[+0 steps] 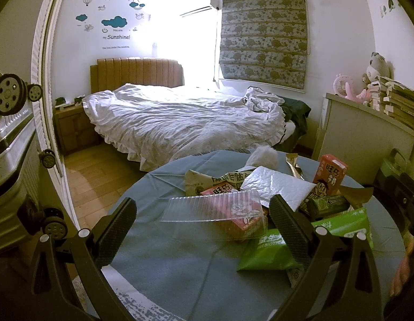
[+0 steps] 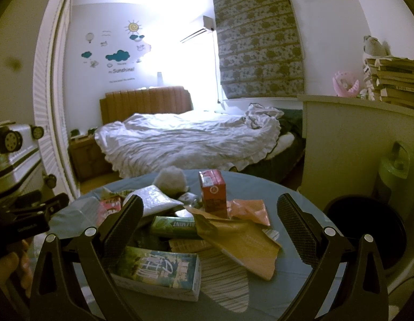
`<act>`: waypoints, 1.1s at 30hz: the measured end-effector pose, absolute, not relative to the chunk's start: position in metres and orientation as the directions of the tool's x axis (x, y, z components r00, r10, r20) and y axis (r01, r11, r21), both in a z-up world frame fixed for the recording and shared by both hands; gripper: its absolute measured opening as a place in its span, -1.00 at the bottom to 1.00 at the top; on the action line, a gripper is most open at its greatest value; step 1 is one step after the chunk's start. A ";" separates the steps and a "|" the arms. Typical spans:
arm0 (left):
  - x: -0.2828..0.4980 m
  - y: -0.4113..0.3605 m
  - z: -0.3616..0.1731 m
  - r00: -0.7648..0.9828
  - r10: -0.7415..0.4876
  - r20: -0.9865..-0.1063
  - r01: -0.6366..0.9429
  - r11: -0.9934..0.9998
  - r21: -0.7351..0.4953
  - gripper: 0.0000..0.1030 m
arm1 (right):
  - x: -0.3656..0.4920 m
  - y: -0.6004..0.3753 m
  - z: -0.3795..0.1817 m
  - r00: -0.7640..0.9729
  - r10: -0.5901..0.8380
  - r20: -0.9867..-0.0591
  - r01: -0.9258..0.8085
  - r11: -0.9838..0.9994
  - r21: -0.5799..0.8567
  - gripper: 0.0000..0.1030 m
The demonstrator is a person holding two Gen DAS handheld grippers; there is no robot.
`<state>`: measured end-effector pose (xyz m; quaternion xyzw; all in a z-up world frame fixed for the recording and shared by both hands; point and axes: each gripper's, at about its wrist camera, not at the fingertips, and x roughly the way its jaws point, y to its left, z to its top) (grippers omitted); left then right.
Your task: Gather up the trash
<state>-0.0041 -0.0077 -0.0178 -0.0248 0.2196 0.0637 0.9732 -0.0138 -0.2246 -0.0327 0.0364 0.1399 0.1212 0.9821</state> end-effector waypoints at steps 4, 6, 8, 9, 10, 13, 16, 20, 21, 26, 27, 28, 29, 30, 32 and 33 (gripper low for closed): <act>-0.004 -0.008 -0.018 0.896 0.113 -0.430 -0.135 0.991 -0.020 0.90 | -0.014 -0.225 -0.032 0.931 0.249 -0.266 -0.228 0.968 0.105 0.92; -0.004 -0.007 -0.018 0.896 0.113 -0.430 -0.135 0.991 -0.020 0.90 | -0.014 -0.225 -0.032 0.931 0.248 -0.266 -0.228 0.968 0.105 0.92; -0.004 -0.007 -0.018 0.896 0.113 -0.430 -0.135 0.991 -0.021 0.90 | -0.014 -0.225 -0.032 0.931 0.248 -0.267 -0.228 0.968 0.105 0.92; -0.004 -0.007 -0.017 0.895 0.113 -0.431 -0.134 0.991 -0.020 0.90 | -0.014 -0.225 -0.032 0.931 0.248 -0.267 -0.227 0.968 0.105 0.92; -0.004 -0.007 -0.017 0.895 0.112 -0.431 -0.134 0.991 -0.021 0.90 | -0.014 -0.225 -0.032 0.931 0.247 -0.267 -0.227 0.968 0.104 0.92; -0.004 -0.007 -0.018 0.896 0.112 -0.430 -0.134 0.991 -0.021 0.90 | -0.014 -0.225 -0.032 0.932 0.247 -0.267 -0.227 0.968 0.104 0.92; -0.004 -0.007 -0.017 0.896 0.112 -0.431 -0.134 0.991 -0.021 0.90 | -0.014 -0.225 -0.031 0.932 0.246 -0.267 -0.226 0.969 0.104 0.92; -0.005 -0.006 -0.017 0.896 0.112 -0.430 -0.134 0.991 -0.022 0.90 | -0.014 -0.224 -0.031 0.932 0.245 -0.268 -0.225 0.969 0.104 0.92; -0.005 -0.006 -0.017 0.896 0.112 -0.430 -0.134 0.991 -0.022 0.90 | -0.014 -0.225 -0.031 0.932 0.245 -0.268 -0.225 0.969 0.103 0.92; -0.006 -0.006 -0.017 0.899 0.103 -0.425 -0.127 0.992 -0.027 0.90 | -0.013 -0.225 -0.031 0.932 0.244 -0.269 -0.224 0.969 0.103 0.92; -0.008 -0.006 -0.016 0.905 0.072 -0.420 -0.100 0.994 -0.044 0.90 | -0.012 -0.224 -0.031 0.929 0.245 -0.277 -0.223 0.969 0.106 0.92; -0.009 -0.005 -0.016 0.908 0.034 -0.417 -0.066 0.996 -0.063 0.90 | -0.011 -0.228 -0.032 0.926 0.250 -0.284 -0.228 0.967 0.111 0.92; -0.010 -0.005 -0.015 0.911 -0.015 -0.413 -0.020 0.997 -0.080 0.90 | -0.008 -0.230 -0.033 0.918 0.264 -0.295 -0.238 0.964 0.121 0.92; -0.012 -0.004 -0.014 0.911 -0.076 -0.406 0.042 0.995 -0.092 0.90 | -0.003 -0.239 -0.035 0.900 0.293 -0.322 -0.259 0.955 0.143 0.92; -0.014 -0.004 -0.013 0.896 -0.189 -0.403 0.183 0.982 -0.053 0.90 | 0.003 -0.246 -0.037 0.878 0.317 -0.358 -0.272 0.947 0.172 0.92; -0.015 -0.005 -0.013 0.892 -0.199 -0.405 0.206 0.978 -0.026 0.90 | 0.008 -0.256 -0.036 0.855 0.352 -0.380 -0.292 0.934 0.208 0.92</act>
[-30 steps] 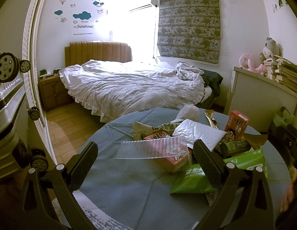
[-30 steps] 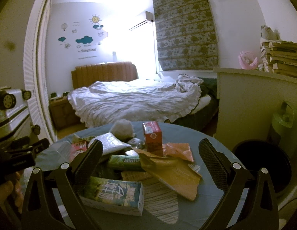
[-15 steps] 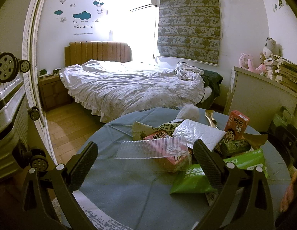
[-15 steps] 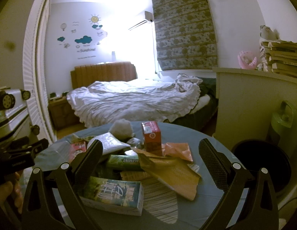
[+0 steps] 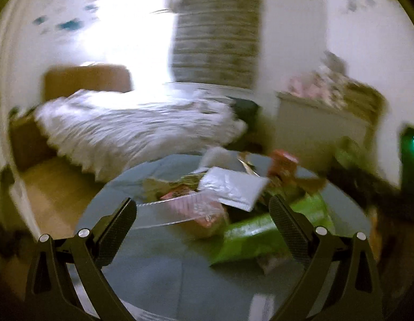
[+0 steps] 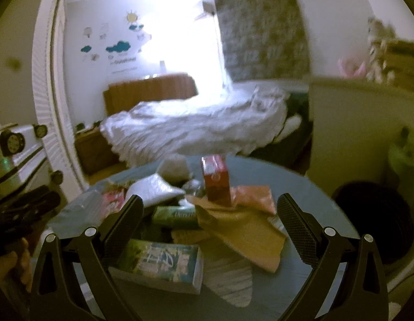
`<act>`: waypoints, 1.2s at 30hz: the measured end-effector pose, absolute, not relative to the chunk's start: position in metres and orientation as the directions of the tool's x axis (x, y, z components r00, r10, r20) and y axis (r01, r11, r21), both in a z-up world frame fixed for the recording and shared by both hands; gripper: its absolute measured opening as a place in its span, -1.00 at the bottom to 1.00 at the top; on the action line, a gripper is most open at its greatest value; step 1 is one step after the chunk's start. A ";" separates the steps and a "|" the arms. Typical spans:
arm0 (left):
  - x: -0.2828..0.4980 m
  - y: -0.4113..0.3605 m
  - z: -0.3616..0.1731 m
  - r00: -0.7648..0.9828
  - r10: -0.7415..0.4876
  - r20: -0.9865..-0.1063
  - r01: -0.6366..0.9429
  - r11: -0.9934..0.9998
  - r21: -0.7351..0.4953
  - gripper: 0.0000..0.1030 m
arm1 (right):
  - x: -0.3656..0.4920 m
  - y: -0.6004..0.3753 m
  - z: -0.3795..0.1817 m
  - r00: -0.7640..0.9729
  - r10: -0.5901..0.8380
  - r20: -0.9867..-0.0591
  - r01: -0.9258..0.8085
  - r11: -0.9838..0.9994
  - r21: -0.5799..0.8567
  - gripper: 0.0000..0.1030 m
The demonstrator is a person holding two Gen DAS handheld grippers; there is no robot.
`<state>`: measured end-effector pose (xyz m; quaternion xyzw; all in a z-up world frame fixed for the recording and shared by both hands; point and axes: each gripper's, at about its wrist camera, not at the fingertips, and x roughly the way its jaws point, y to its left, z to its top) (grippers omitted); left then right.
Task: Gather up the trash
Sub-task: 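Grasp the red milk carton with the right gripper while the left grasps the clear plastic tray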
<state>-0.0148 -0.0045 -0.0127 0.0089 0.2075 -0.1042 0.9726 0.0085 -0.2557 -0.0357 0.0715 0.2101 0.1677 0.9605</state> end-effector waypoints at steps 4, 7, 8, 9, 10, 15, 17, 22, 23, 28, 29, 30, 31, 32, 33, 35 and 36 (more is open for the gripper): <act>-0.007 -0.005 -0.013 0.857 -0.255 -0.447 0.343 0.931 0.125 0.90 | 0.021 -0.278 -0.023 0.810 0.436 -0.392 -0.346 0.895 0.282 0.92; 0.013 -0.005 -0.015 0.802 -0.316 -0.507 0.449 0.879 0.162 0.90 | 0.036 -0.286 -0.011 0.772 0.486 -0.410 -0.382 0.870 0.311 0.92; 0.022 -0.007 -0.017 0.777 -0.334 -0.534 0.492 0.851 0.182 0.90 | 0.042 -0.285 -0.008 0.761 0.493 -0.422 -0.387 0.867 0.314 0.92; 0.027 -0.009 -0.018 0.765 -0.339 -0.548 0.512 0.836 0.198 0.90 | 0.050 -0.285 -0.006 0.743 0.502 -0.442 -0.395 0.863 0.316 0.91; 0.037 -0.012 -0.022 0.743 -0.346 -0.573 0.550 0.803 0.229 0.90 | 0.057 -0.282 -0.005 0.732 0.508 -0.454 -0.400 0.860 0.318 0.91; 0.070 -0.005 -0.037 0.625 -0.398 -0.672 0.660 0.728 0.183 0.89 | 0.089 -0.264 -0.003 0.684 0.516 -0.515 -0.429 0.856 0.287 0.85; 0.081 0.000 -0.041 0.557 -0.446 -0.701 0.693 0.714 0.098 0.80 | 0.102 -0.253 -0.008 0.668 0.496 -0.555 -0.429 0.866 0.258 0.77; 0.088 0.012 -0.052 0.502 -0.492 -0.711 0.687 0.726 -0.017 0.49 | 0.138 -0.231 -0.031 0.624 0.414 -0.663 -0.386 0.901 0.199 0.21; 0.089 0.015 -0.051 0.502 -0.501 -0.705 0.678 0.734 -0.040 0.47 | 0.144 -0.231 -0.038 0.599 0.421 -0.682 -0.377 0.899 0.224 0.17; 0.085 0.020 -0.050 0.513 -0.501 -0.697 0.629 0.772 -0.092 0.26 | 0.145 -0.233 -0.041 0.592 0.456 -0.665 -0.382 0.885 0.266 -0.29; 0.084 0.021 -0.049 0.521 -0.495 -0.695 0.614 0.783 -0.098 0.26 | 0.141 -0.235 -0.037 0.601 0.465 -0.650 -0.387 0.881 0.273 -0.30; 0.083 0.020 -0.048 0.528 -0.490 -0.694 0.603 0.792 -0.100 0.18 | 0.133 -0.239 -0.033 0.623 0.476 -0.620 -0.393 0.876 0.279 -0.30; 0.082 0.021 -0.047 0.537 -0.484 -0.691 0.586 0.803 -0.107 0.12 | 0.128 -0.243 -0.028 0.635 0.487 -0.600 -0.397 0.872 0.287 -0.30; 0.080 0.022 -0.046 0.545 -0.480 -0.687 0.571 0.813 -0.115 0.09 | 0.125 -0.246 -0.022 0.643 0.495 -0.585 -0.399 0.868 0.296 -0.31; 0.079 0.024 -0.044 0.554 -0.478 -0.682 0.556 0.822 -0.125 -0.01 | 0.119 -0.252 -0.017 0.658 0.507 -0.557 -0.401 0.862 0.311 -0.31; 0.076 0.031 -0.037 0.577 -0.477 -0.663 0.507 0.846 -0.167 -0.34 | 0.106 -0.268 -0.006 0.686 0.538 -0.490 -0.406 0.842 0.356 -0.31; 0.074 0.034 -0.032 0.591 -0.477 -0.651 0.483 0.855 -0.188 -0.34 | 0.102 -0.275 -0.001 0.698 0.549 -0.460 -0.407 0.832 0.377 -0.31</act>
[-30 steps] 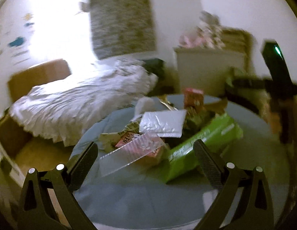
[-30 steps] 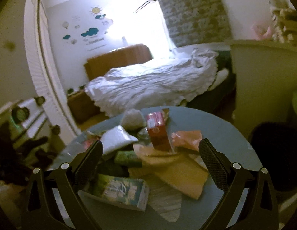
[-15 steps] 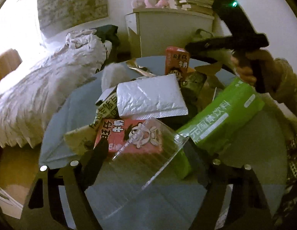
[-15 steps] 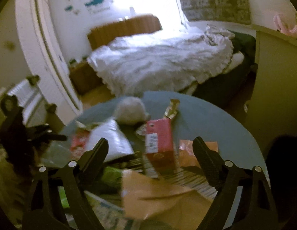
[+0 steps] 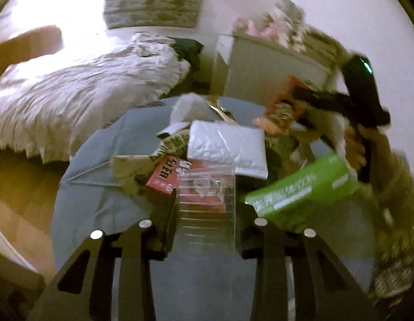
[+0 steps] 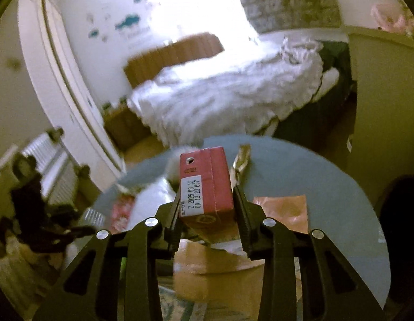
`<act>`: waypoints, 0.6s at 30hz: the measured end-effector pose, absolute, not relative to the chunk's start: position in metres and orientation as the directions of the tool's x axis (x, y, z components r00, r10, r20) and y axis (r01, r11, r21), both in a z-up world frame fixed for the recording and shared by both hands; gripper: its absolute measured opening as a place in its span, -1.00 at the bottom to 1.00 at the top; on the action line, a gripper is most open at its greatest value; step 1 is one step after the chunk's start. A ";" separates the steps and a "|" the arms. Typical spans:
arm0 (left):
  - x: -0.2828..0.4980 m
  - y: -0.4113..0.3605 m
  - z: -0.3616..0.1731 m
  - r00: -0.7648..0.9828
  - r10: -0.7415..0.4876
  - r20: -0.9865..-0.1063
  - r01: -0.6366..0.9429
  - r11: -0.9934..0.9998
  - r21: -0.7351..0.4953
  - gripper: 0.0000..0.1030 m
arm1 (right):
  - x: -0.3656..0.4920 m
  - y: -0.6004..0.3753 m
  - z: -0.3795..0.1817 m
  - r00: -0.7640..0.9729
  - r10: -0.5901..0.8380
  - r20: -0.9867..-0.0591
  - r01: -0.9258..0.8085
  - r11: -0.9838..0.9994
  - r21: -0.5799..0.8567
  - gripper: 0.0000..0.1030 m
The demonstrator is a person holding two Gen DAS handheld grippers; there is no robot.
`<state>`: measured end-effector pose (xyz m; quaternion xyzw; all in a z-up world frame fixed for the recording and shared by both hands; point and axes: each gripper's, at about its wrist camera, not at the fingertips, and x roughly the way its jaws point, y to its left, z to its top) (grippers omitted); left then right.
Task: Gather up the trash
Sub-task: 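Grasp the red milk carton with the right gripper while the left grasps the clear plastic tray, then carry both items to the black bin and open both grippers to drop them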
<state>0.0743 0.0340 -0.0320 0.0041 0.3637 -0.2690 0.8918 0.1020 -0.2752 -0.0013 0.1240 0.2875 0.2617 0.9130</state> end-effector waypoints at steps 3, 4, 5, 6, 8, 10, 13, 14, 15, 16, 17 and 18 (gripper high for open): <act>0.070 0.027 -0.020 0.617 -0.471 -0.631 0.475 0.862 -0.179 -0.34 | 0.086 -0.304 0.008 0.732 0.567 -0.377 -0.401 0.806 0.435 -0.31; 0.068 0.022 -0.014 0.622 -0.477 -0.621 0.479 0.859 -0.180 -0.34 | 0.081 -0.314 0.010 0.745 0.567 -0.351 -0.397 0.800 0.450 -0.31; 0.067 0.017 -0.009 0.624 -0.487 -0.612 0.484 0.855 -0.187 -0.34 | 0.076 -0.324 0.011 0.759 0.562 -0.328 -0.391 0.797 0.461 -0.31; 0.066 0.009 -0.002 0.627 -0.495 -0.601 0.489 0.851 -0.191 -0.34 | 0.069 -0.340 0.011 0.781 0.550 -0.296 -0.378 0.794 0.476 -0.31; 0.067 -0.006 0.008 0.626 -0.523 -0.578 0.504 0.837 -0.211 -0.34 | 0.057 -0.371 0.009 0.822 0.516 -0.241 -0.346 0.788 0.509 -0.31; 0.071 -0.025 0.020 0.622 -0.563 -0.545 0.522 0.816 -0.248 -0.34 | 0.047 -0.400 0.002 0.859 0.468 -0.208 -0.299 0.788 0.538 -0.31; 0.082 -0.068 0.040 0.596 -0.642 -0.482 0.565 0.762 -0.315 -0.34 | 0.029 -0.451 -0.013 0.919 0.350 -0.182 -0.187 0.793 0.580 -0.31; 0.084 -0.080 0.044 0.587 -0.662 -0.467 0.579 0.746 -0.330 -0.34 | 0.023 -0.467 -0.018 0.934 0.312 -0.176 -0.152 0.791 0.592 -0.31; 0.088 -0.095 0.048 0.576 -0.684 -0.448 0.593 0.727 -0.346 -0.34 | 0.019 -0.478 -0.023 0.943 0.284 -0.172 -0.128 0.791 0.599 -0.31; 0.094 -0.117 0.052 0.558 -0.711 -0.428 0.611 0.701 -0.368 -0.34 | 0.014 -0.489 -0.027 0.951 0.256 -0.172 -0.103 0.791 0.603 -0.31; 0.100 -0.136 0.054 0.538 -0.734 -0.415 0.624 0.678 -0.388 -0.34 | 0.010 -0.503 -0.034 0.959 0.219 -0.181 -0.068 0.795 0.603 -0.31; 0.105 -0.151 0.056 0.523 -0.750 -0.406 0.633 0.660 -0.404 -0.34 | 0.008 -0.510 -0.039 0.962 0.198 -0.190 -0.045 0.797 0.602 -0.31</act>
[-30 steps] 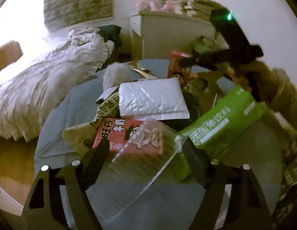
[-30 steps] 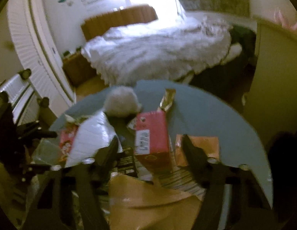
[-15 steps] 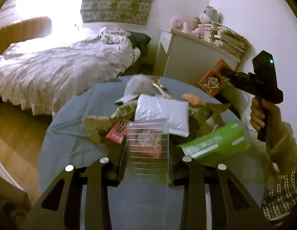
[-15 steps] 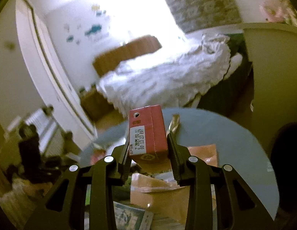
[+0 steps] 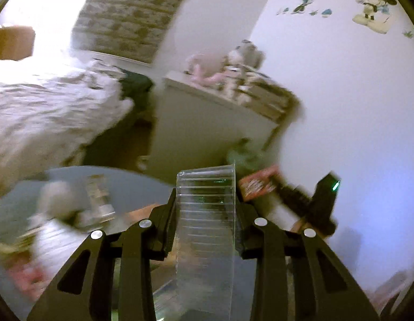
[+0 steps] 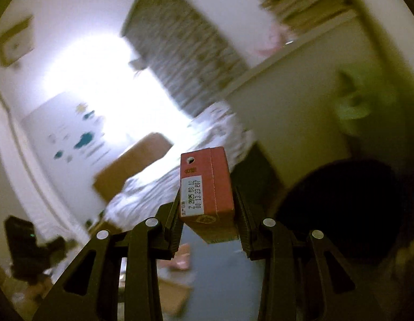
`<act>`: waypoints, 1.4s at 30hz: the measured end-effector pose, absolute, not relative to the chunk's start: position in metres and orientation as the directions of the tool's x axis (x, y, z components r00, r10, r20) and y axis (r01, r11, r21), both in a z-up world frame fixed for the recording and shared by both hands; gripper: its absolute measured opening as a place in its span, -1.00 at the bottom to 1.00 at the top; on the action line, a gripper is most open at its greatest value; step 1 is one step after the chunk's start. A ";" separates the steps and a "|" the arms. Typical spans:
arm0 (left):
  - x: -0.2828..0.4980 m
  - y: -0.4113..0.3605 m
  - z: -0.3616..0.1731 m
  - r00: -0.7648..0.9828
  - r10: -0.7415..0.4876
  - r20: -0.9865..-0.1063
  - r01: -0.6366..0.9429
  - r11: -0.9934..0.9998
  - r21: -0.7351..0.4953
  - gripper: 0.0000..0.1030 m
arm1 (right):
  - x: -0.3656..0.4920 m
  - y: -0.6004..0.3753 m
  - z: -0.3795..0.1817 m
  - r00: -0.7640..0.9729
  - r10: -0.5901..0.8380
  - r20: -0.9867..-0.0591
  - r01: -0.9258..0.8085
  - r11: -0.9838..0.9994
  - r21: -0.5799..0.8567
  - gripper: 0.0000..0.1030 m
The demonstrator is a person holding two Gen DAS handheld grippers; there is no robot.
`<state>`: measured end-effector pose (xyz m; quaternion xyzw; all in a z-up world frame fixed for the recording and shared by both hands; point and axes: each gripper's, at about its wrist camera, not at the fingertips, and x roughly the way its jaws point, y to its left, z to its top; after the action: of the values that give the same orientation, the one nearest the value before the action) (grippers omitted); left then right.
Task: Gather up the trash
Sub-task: 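Carry both items to the black bin and open both grippers to drop them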
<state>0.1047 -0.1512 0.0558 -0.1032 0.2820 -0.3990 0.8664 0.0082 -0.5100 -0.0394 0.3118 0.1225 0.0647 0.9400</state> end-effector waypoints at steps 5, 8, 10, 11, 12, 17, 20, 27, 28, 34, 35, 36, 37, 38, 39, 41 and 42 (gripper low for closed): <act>0.137 -0.252 0.039 0.420 -0.820 -0.390 0.651 0.571 -0.500 -0.33 | 0.002 -0.546 -0.075 0.961 0.116 -0.252 0.067 0.785 0.616 -0.31; 0.158 -0.307 0.014 0.364 -0.826 -0.430 0.632 0.558 -0.538 -0.33 | 0.009 -0.562 -0.101 0.929 0.098 -0.357 0.152 0.779 0.608 -0.31; 0.168 -0.330 -0.002 0.339 -0.825 -0.451 0.603 0.559 -0.569 -0.33 | 0.015 -0.569 -0.115 0.908 0.110 -0.405 0.182 0.767 0.616 -0.31; 0.173 -0.340 -0.011 0.332 -0.822 -0.464 0.583 0.565 -0.584 -0.33 | 0.018 -0.571 -0.123 0.895 0.112 -0.432 0.200 0.764 0.614 -0.31; 0.178 -0.347 -0.019 0.327 -0.816 -0.477 0.565 0.573 -0.593 -0.33 | 0.021 -0.574 -0.131 0.883 0.114 -0.456 0.216 0.764 0.608 -0.31; 0.200 -0.390 -0.049 0.299 -0.786 -0.541 0.526 0.609 -0.594 -0.33 | 0.027 -0.588 -0.154 0.850 0.142 -0.507 0.254 0.732 0.632 -0.31; 0.205 -0.401 -0.062 0.282 -0.767 -0.576 0.514 0.628 -0.584 -0.30 | 0.029 -0.597 -0.162 0.846 0.171 -0.506 0.251 0.708 0.660 -0.31; 0.209 -0.410 -0.084 0.278 -0.726 -0.629 0.497 0.670 -0.552 -0.30 | 0.045 -0.604 -0.156 0.831 0.224 -0.510 0.244 0.677 0.694 -0.31; 0.210 -0.411 -0.088 0.273 -0.721 -0.637 0.492 0.674 -0.552 -0.30 | 0.045 -0.605 -0.154 0.830 0.226 -0.510 0.241 0.680 0.693 -0.31; 0.209 -0.409 -0.091 0.268 -0.706 -0.655 0.493 0.685 -0.537 0.23 | 0.056 -0.602 -0.152 0.821 0.267 -0.505 0.228 0.657 0.718 0.04; 0.206 -0.409 -0.087 0.281 -0.696 -0.661 0.502 0.693 -0.517 0.44 | 0.055 -0.602 -0.151 0.825 0.262 -0.501 0.230 0.655 0.720 0.15; 0.204 -0.408 -0.085 0.296 -0.688 -0.663 0.507 0.701 -0.501 0.76 | 0.054 -0.601 -0.150 0.833 0.253 -0.492 0.226 0.656 0.721 0.28; 0.200 -0.405 -0.080 0.320 -0.683 -0.656 0.513 0.708 -0.486 0.79 | 0.053 -0.602 -0.147 0.837 0.245 -0.489 0.227 0.658 0.718 0.37; 0.197 -0.402 -0.077 0.330 -0.687 -0.648 0.520 0.705 -0.483 0.79 | 0.052 -0.602 -0.146 0.842 0.232 -0.486 0.230 0.661 0.714 0.40; 0.195 -0.401 -0.074 0.328 -0.691 -0.644 0.525 0.701 -0.483 0.79 | 0.051 -0.604 -0.144 0.850 0.216 -0.481 0.234 0.663 0.711 0.40; 0.188 -0.394 -0.068 0.329 -0.696 -0.638 0.524 0.697 -0.490 0.79 | 0.053 -0.608 -0.142 0.853 0.176 -0.491 0.262 0.670 0.695 0.42; 0.185 -0.390 -0.065 0.333 -0.700 -0.632 0.520 0.695 -0.497 0.79 | 0.055 -0.610 -0.143 0.852 0.166 -0.496 0.273 0.668 0.692 0.43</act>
<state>0.1850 -0.3900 -0.0653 -0.1030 0.4380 -0.3766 0.8098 0.0548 -0.6097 -0.1427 0.4063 0.2701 -0.0305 0.8723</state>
